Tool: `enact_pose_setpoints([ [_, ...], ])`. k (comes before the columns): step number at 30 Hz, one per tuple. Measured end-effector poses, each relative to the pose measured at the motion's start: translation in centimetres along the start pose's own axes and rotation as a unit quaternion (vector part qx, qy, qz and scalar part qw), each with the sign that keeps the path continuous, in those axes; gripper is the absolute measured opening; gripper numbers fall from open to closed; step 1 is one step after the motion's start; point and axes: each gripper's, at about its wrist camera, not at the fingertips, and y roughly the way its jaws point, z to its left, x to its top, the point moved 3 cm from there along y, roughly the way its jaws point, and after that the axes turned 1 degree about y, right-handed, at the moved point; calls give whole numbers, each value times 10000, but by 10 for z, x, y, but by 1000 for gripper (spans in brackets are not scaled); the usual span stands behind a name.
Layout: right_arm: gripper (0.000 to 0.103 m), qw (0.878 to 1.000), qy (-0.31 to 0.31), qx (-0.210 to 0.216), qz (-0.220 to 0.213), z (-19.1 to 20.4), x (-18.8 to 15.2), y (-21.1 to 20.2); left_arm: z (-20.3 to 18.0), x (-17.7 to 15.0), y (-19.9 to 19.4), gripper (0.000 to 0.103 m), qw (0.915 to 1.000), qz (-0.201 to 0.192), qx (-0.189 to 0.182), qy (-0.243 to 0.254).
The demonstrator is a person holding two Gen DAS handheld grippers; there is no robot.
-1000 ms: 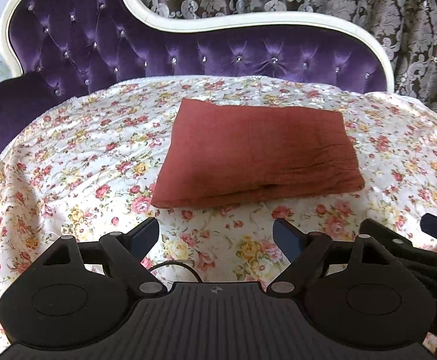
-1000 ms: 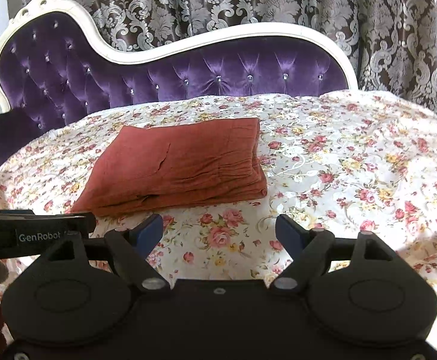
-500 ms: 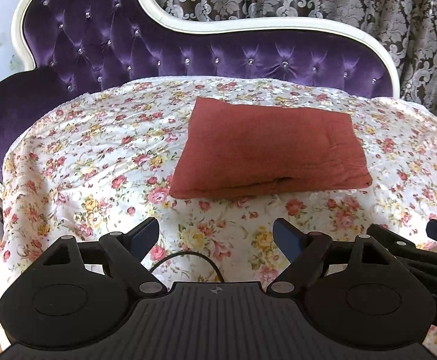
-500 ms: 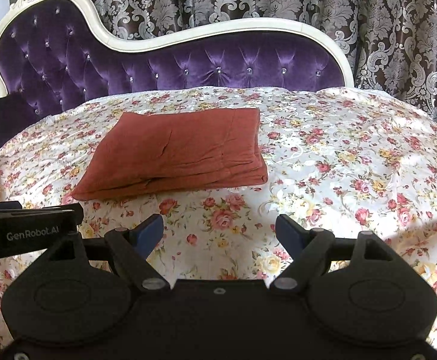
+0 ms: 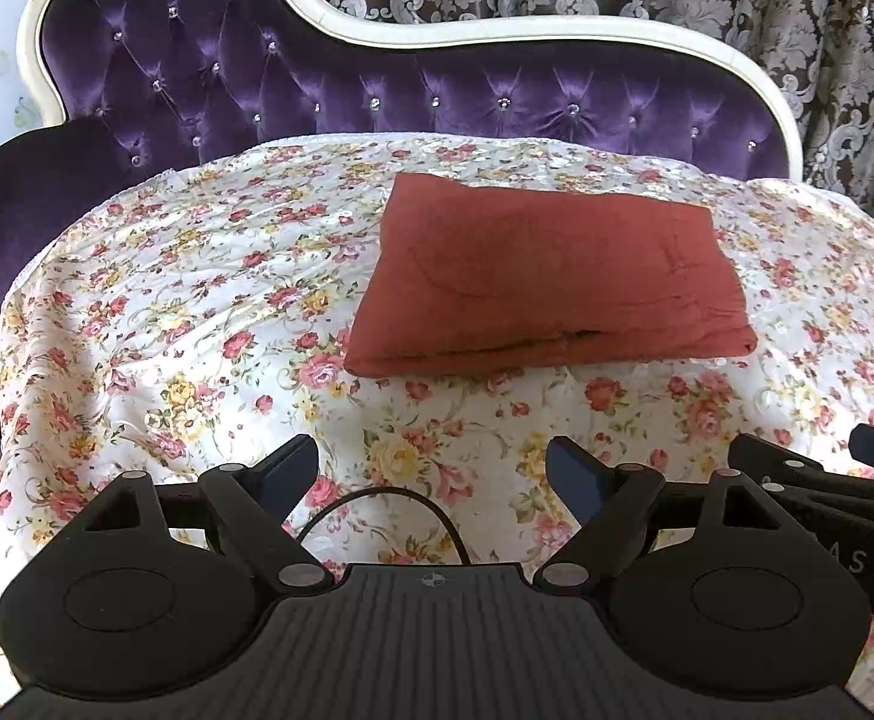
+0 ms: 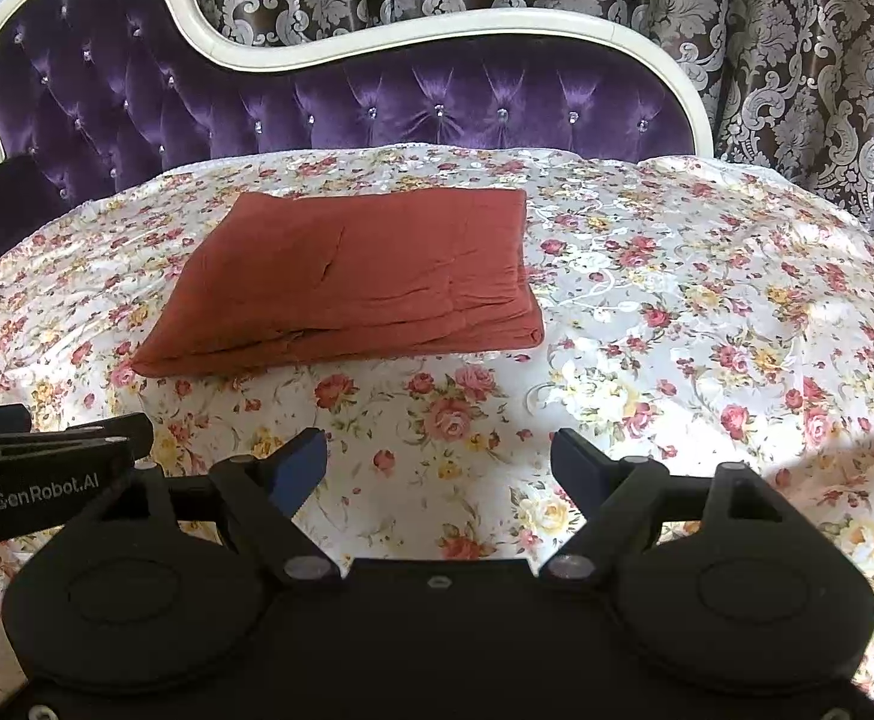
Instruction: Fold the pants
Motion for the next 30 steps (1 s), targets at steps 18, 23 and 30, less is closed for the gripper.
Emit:
enact_pose_setpoints([
  [18,83,9997,52,-32,227,1,5,20,-2,7,15,83,9997,192,-90,86],
  [23,83,9995,67,-2,301,2,5,25,-2,8,22,83,9995,281,-74,106],
  [30,83,9992,71,27,396,4,8,32,-2,10,29,83,9991,398,-55,116],
])
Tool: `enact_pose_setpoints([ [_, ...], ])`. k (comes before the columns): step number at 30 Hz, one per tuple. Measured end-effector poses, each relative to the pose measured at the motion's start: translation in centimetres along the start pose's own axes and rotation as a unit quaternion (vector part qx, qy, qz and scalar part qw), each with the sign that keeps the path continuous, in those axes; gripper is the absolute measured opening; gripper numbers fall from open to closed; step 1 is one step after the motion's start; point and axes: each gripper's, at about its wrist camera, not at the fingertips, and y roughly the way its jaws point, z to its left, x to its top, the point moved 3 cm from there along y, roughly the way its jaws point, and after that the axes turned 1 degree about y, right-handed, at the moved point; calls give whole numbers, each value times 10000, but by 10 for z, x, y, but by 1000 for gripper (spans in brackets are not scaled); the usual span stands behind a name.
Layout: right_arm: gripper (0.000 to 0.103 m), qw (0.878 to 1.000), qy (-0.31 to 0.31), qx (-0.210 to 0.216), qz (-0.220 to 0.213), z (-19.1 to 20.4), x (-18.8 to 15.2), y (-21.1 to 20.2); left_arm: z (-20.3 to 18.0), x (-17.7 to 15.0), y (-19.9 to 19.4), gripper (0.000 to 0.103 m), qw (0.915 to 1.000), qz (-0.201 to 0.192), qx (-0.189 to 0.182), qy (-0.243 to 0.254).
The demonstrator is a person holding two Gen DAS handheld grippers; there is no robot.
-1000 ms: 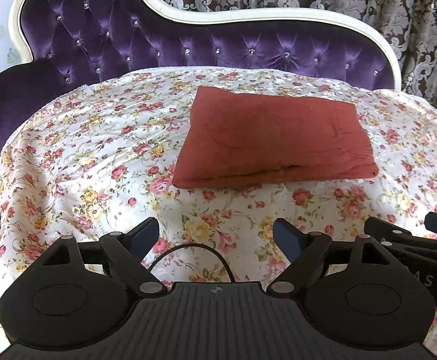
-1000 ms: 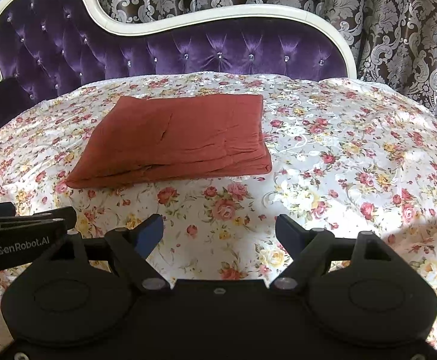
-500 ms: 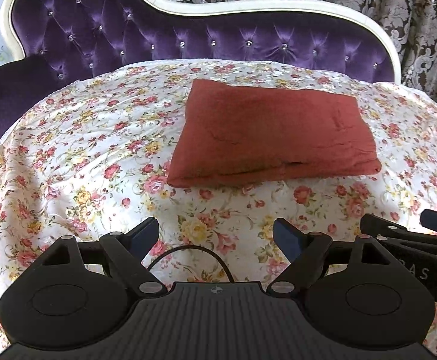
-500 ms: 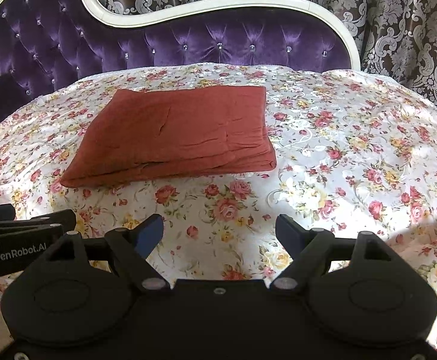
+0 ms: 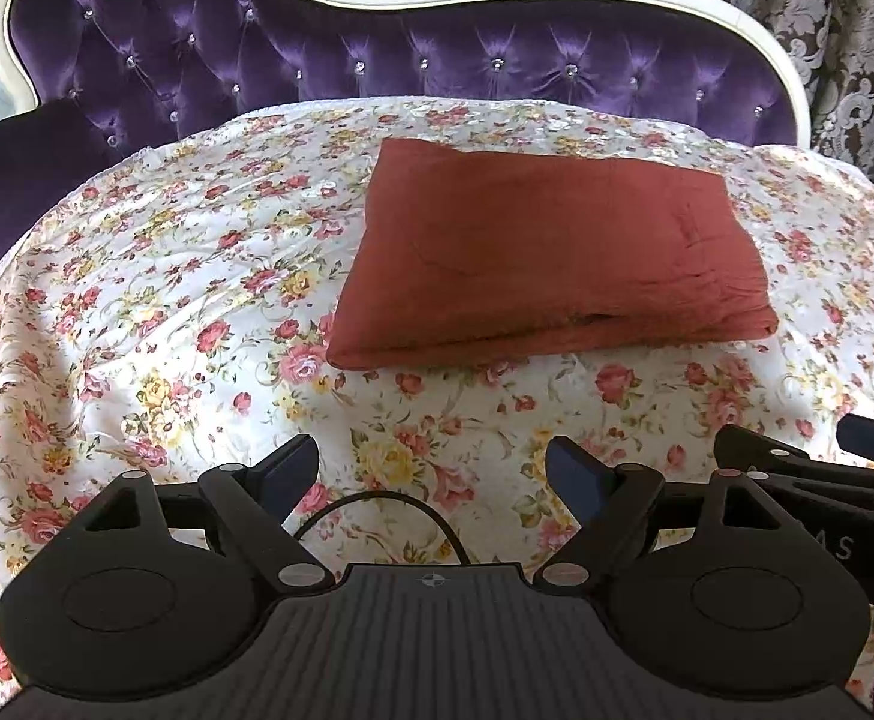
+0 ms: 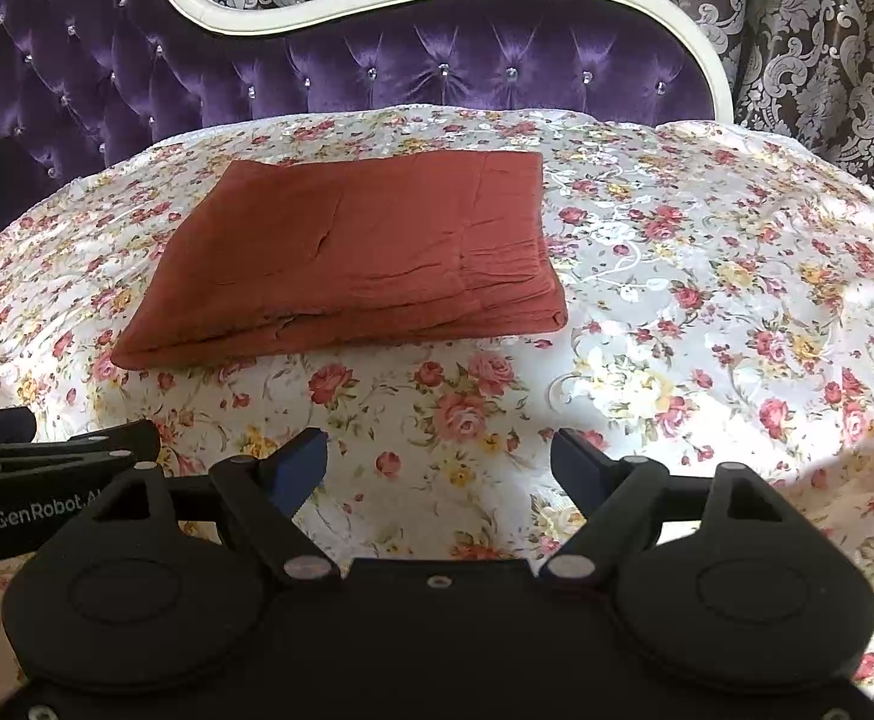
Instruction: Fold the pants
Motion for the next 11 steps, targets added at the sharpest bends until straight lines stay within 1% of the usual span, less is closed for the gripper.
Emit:
enact_pose_setpoints([
  [11,83,9999,-23,31,108,2,8,9,1,9,5,83,9999,81,45,56],
])
